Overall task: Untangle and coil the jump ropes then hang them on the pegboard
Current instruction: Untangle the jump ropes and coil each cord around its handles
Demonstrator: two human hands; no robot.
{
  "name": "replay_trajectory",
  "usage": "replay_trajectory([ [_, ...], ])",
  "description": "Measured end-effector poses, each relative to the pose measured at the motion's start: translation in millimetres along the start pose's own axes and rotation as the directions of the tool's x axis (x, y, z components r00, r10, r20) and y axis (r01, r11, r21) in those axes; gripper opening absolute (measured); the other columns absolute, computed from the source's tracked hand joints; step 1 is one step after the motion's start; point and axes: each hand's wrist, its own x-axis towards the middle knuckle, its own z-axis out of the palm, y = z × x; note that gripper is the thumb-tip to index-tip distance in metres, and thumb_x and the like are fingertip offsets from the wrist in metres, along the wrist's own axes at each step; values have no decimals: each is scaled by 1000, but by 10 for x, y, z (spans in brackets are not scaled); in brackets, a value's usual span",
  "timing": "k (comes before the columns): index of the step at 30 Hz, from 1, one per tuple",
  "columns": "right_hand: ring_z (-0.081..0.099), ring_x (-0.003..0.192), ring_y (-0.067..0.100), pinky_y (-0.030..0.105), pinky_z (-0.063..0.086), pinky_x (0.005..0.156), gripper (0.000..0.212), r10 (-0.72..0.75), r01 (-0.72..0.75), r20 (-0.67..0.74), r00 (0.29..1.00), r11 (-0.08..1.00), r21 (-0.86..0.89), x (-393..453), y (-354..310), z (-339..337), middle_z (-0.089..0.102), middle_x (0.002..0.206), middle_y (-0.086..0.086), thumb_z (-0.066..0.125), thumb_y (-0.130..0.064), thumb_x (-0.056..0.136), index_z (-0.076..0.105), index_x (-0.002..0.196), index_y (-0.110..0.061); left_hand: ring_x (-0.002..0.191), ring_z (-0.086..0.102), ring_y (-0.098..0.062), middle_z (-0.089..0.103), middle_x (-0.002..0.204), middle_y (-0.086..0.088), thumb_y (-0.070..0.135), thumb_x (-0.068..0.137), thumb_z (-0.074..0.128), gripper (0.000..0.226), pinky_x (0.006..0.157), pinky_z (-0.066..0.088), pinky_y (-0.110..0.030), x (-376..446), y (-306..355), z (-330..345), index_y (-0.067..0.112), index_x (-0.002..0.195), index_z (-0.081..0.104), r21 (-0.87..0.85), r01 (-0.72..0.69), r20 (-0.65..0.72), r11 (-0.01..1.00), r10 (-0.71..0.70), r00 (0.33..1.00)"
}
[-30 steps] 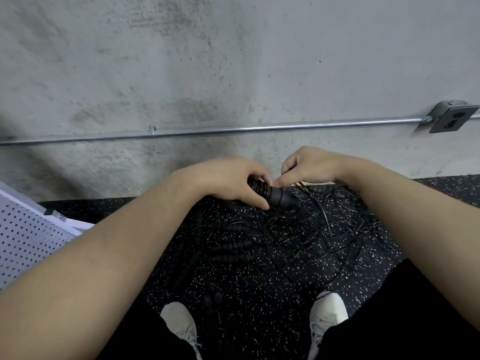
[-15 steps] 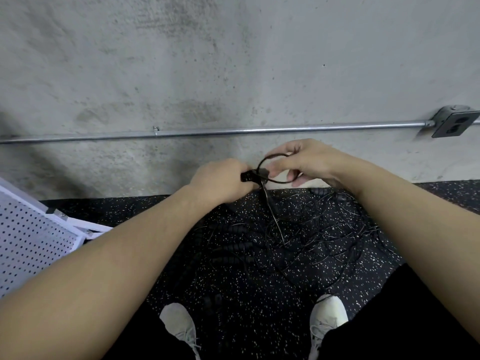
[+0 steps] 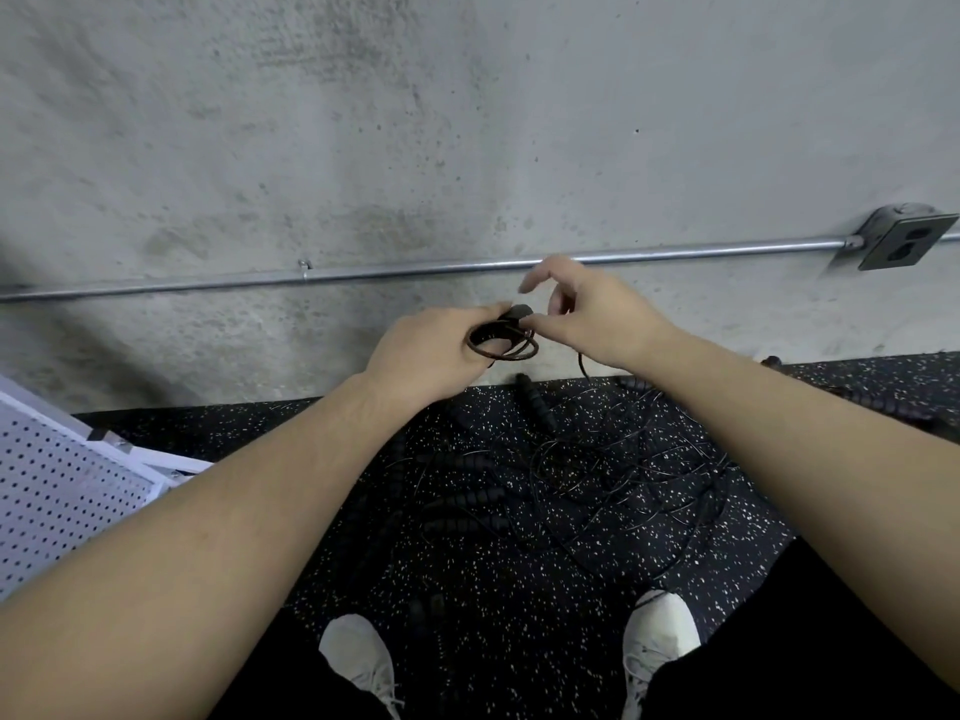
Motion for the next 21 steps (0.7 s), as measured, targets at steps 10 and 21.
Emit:
replay_trajectory([
  [10,61,79,14,27,46,66,8,-48,42,-16,999,962,-268,11,-39,116,67,84,-10,74,-30,86,68,83,-25,116,65,-17,71,123,17,61,99,48,42,89,53,-38,-2,-21,40,62,141,45,57,-51,-44,997,54,998],
  [21,41,63,8,24,36,61,23,115,-216,278,954,905,366,6,-87,68,48,67,-8,50,-28,106,64,88,-25,117,63,-6,63,130,27,64,98,45,42,87,56,-41,25,-157,37,62,140,45,32,-134,-227,990,138,964],
])
